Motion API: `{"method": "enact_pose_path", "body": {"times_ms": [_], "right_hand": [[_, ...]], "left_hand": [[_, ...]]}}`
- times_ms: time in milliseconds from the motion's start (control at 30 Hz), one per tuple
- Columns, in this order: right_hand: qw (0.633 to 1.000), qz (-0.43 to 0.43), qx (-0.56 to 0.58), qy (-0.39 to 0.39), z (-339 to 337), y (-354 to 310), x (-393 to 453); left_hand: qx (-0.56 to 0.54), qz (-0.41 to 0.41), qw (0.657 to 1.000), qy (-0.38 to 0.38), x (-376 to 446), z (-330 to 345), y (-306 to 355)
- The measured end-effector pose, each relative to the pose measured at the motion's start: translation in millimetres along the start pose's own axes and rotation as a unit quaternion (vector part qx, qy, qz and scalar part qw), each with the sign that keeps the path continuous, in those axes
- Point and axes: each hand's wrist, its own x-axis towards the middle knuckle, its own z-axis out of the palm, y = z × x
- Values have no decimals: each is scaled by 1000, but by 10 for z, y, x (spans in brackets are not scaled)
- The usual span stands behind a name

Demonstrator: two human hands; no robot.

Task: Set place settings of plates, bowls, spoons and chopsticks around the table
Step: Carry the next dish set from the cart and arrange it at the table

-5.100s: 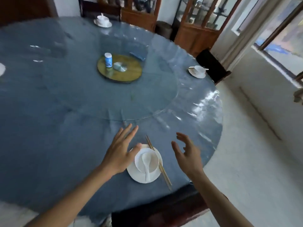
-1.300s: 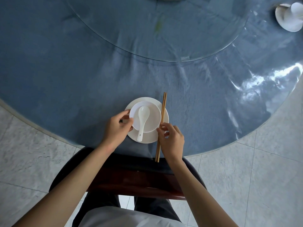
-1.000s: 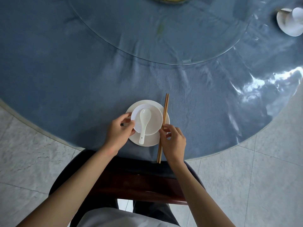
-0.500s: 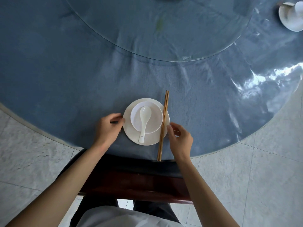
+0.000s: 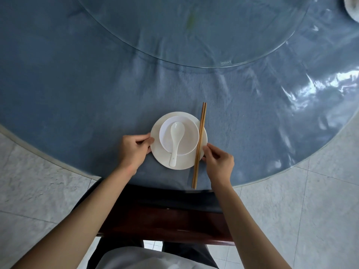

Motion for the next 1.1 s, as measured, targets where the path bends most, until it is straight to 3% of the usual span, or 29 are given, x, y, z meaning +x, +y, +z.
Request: {"method": "enact_pose_path", "body": {"times_ms": [367, 500, 667, 900, 1100], "right_hand": [[1000, 7, -16, -11, -63, -140, 77], [998, -39, -50, 29, -162, -348, 52], [994, -97, -36, -43, -82, -557, -8], [996, -75, -11, -49, 3, -452, -52], [996, -69, -1, -51, -7, -417, -143]], "left_hand": [[40, -11, 999, -9, 50, 9, 103], [98, 46, 994, 31, -4, -87, 198], [65, 99, 992, -48, -183, 37, 379], [28, 82, 995, -45, -270, 139, 289], [94, 90, 990, -49, -360, 163, 246]]}}
